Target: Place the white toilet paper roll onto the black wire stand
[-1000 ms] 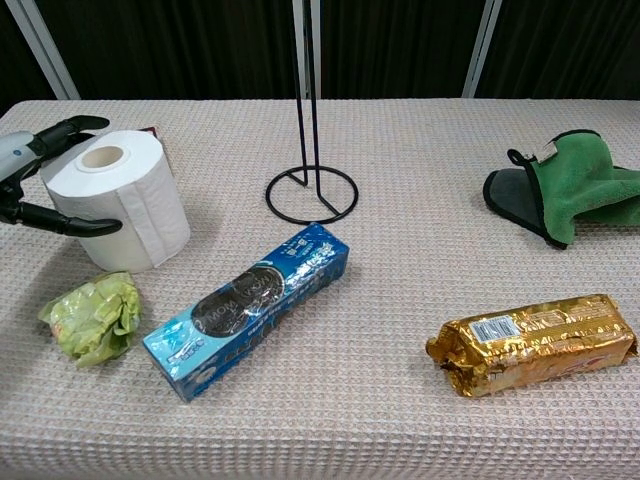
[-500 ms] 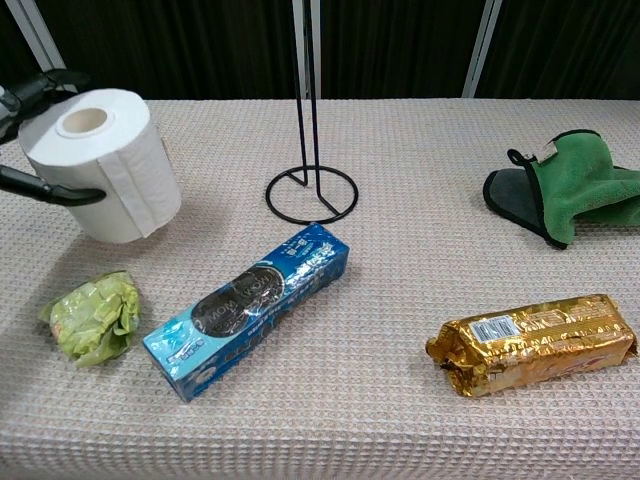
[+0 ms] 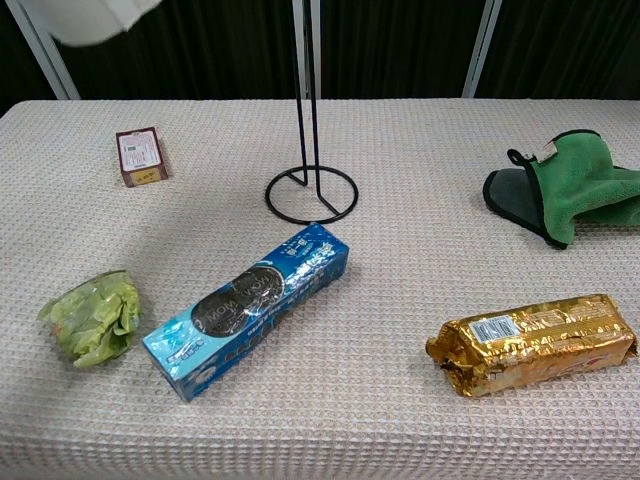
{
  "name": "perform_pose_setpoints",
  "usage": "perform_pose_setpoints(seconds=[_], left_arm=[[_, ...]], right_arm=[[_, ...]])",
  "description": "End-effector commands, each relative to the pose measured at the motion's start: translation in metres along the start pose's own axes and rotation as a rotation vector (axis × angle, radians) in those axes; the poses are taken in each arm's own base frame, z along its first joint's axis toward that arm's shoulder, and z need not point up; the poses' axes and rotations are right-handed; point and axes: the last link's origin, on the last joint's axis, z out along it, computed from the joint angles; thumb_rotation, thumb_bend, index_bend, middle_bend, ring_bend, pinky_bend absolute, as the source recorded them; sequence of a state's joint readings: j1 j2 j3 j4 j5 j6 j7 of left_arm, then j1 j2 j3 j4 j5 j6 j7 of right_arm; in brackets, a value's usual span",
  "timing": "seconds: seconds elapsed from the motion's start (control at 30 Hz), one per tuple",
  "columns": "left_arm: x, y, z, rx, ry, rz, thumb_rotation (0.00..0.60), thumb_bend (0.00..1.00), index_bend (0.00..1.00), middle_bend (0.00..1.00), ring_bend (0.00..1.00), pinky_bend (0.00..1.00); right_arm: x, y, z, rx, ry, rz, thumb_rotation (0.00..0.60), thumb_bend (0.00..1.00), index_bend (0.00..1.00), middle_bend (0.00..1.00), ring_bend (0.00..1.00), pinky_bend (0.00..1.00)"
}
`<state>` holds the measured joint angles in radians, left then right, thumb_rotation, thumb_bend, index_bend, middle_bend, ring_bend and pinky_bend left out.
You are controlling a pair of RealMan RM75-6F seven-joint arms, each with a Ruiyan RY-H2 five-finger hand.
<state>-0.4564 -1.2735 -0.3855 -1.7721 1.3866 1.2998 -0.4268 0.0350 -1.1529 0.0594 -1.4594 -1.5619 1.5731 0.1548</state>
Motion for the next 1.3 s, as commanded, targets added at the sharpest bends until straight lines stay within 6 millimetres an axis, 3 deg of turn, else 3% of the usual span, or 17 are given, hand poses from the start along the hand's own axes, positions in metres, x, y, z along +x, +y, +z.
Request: perform_pose_setpoints(seconds=[0.03,0.4,0.6,0.9,1.3], left_arm=[[0.003,0.027,0.023,-0.026,-0.021,-0.049,0.600,0.33,0.04,0.50,0.24,0.23],[-0.040,0.073,0.065,-0.031,-0.161,-0.116,0.600,0.32,0.04,0.51,0.25,0.25],[-0.063,0.083,0.080,-0.023,-0.201,-0.102,0.600,0.31,0.04,0.51,0.25,0.25],[-0.085,0.081,0.100,0.007,-0.237,-0.043,0.600,0.32,0.04,0.52,0.26,0.25],[-0.099,0.071,0.100,0.034,-0.267,0.019,0.600,0.32,0.05,0.53,0.26,0.25]], right_arm=[[0.000,0.000,0.000,0.000,0.002,0.000,0.600,0.22,0.00,0.00,0.00,0.00],[-0.002,0.002,-0.001,-0.008,-0.004,0.002,0.600,0.22,0.00,0.00,0.00,0.00],[-0.002,0.007,-0.001,-0.022,-0.004,0.006,0.600,0.22,0.00,0.00,0.00,0.00],[-0.002,0.013,-0.001,-0.031,-0.005,0.011,0.600,0.22,0.00,0.00,0.00,0.00],[-0.004,0.013,0.002,-0.027,-0.012,0.011,0.600,0.23,0.00,0.00,0.00,0.00]])
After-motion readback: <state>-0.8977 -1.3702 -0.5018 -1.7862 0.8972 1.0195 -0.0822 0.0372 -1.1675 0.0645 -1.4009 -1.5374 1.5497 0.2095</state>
